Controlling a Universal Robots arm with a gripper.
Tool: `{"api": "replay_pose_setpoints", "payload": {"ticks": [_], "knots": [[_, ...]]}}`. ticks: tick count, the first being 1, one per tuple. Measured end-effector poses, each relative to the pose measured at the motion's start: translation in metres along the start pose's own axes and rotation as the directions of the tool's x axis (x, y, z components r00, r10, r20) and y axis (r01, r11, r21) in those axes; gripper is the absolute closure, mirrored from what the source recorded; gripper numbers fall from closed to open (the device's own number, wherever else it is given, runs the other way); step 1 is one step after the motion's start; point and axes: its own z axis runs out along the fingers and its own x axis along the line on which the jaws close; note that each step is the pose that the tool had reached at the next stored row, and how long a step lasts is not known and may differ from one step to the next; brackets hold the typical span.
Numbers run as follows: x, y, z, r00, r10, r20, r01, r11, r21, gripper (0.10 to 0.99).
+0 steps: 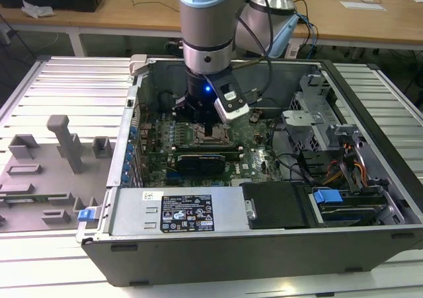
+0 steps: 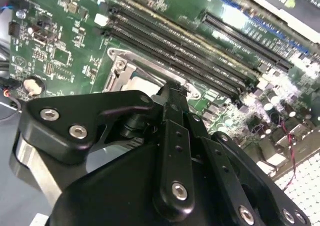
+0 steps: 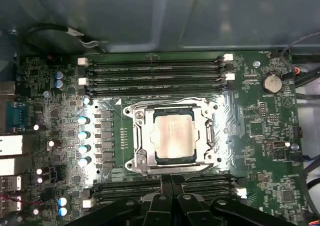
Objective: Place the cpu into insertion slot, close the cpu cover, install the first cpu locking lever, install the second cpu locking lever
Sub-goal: 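Install the second cpu locking lever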
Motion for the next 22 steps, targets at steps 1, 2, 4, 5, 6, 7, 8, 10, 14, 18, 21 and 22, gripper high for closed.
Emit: {"api": "replay_pose_setpoints", "payload": {"ticks": [1,2,4,5,6,7,8,10,14,18,21,22], "knots": [[0.0004,-0.0035,0.0018,1.0000,0.000,-0.0003,0.000,1.0000,-0.006,0.980],[0.0008,-0.0048,0.0025,1.0000,0.000,-0.0006,0.000,1.0000,-0.010,0.980],[0.0025,-0.0068,0.0036,1.0000,0.000,-0.0015,0.000,0.9997,-0.024,0.980],[0.0036,-0.0075,0.0040,1.0000,0.000,-0.0019,0.000,0.9995,-0.031,0.980],[0.0051,-0.0085,0.0047,1.0000,-0.001,-0.0025,0.001,0.9992,-0.040,0.980],[0.0065,-0.0092,0.0053,1.0000,-0.002,-0.0029,0.001,0.9990,-0.045,0.980],[0.0085,-0.0102,0.0066,1.0000,-0.003,-0.0034,0.003,0.9986,-0.052,0.980],[0.0110,-0.0115,0.0084,1.0000,-0.004,-0.0041,0.004,0.9982,-0.060,0.980],[0.0156,-0.0178,0.0134,1.0000,-0.006,-0.0060,0.006,0.9960,-0.089,0.980],[0.0172,-0.0262,0.0164,1.0000,-0.005,-0.0079,0.004,0.9917,-0.128,0.980],[0.0184,-0.0328,0.0188,0.9999,-0.005,-0.0094,0.003,0.9877,-0.156,0.980],[0.0187,-0.0343,0.0194,0.9999,-0.004,-0.0097,0.003,0.9867,-0.162,0.980]]}}
